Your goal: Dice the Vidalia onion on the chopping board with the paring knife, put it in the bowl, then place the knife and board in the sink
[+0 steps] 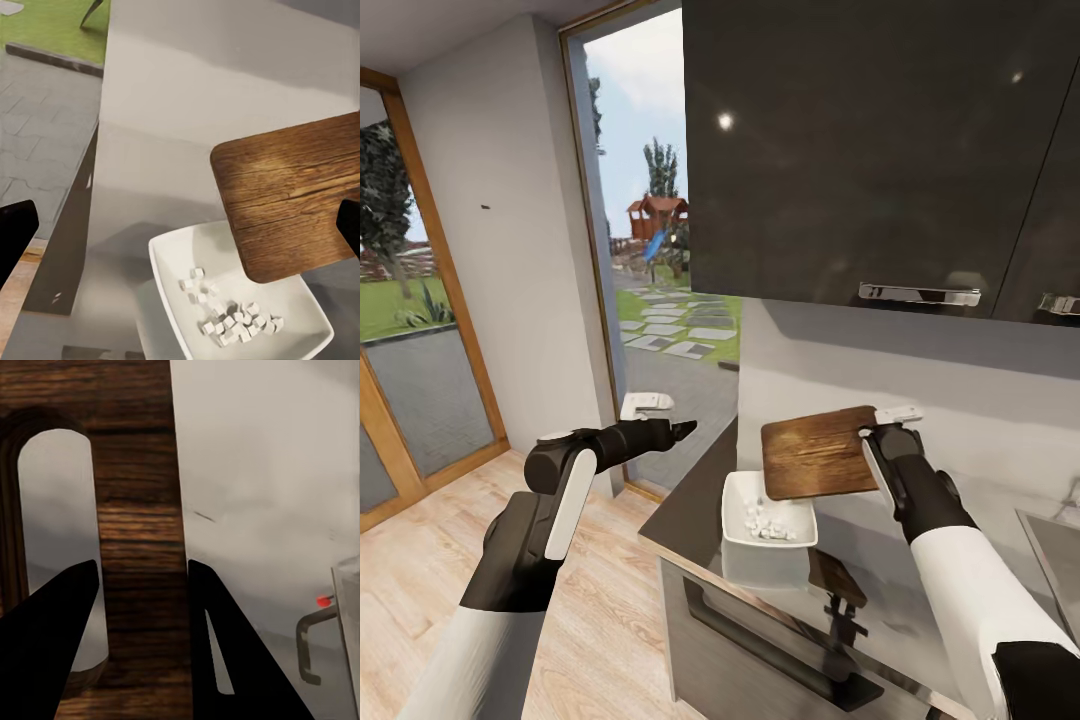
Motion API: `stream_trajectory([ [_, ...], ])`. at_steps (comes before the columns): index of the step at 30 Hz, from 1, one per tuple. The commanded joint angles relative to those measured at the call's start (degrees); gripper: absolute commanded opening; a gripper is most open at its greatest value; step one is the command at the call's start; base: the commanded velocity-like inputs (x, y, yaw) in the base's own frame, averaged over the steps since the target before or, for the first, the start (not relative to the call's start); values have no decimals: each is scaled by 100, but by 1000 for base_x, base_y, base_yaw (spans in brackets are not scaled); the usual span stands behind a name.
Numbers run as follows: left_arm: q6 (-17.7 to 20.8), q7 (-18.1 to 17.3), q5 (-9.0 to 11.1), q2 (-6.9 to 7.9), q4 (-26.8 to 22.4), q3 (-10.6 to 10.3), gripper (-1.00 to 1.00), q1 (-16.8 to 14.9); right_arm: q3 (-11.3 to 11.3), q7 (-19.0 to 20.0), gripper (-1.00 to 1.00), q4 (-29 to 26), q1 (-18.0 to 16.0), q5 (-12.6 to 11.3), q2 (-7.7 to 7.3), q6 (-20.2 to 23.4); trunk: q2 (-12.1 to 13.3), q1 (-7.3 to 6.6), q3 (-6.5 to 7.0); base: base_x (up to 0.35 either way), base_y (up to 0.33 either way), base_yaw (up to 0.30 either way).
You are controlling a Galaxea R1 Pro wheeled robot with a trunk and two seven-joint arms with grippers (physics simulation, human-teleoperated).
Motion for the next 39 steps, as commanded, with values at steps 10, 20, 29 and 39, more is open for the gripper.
stream_trajectory([
  [10,23,-23,-11,-3,-2,6,100,-2,-816,359,-100,-6,-2,17,-47,37,-5,2,-3,0,0,0],
  [20,27,-23,-13,-3,-2,0,100,-2,-984,899,-100,-6,-2,10,-613,58,-5,2,-3,0,0,0],
  [29,23,-23,-11,-3,5,-3,100,-2,-1508,977,-100,-6,-2,16,-865,227,-5,2,-3,0,0,0],
  [39,26,-23,-11,-3,7,-3,100,-2,-1824,968,-100,-6,-2,20,-925,751,-5,2,-3,0,0,-33],
])
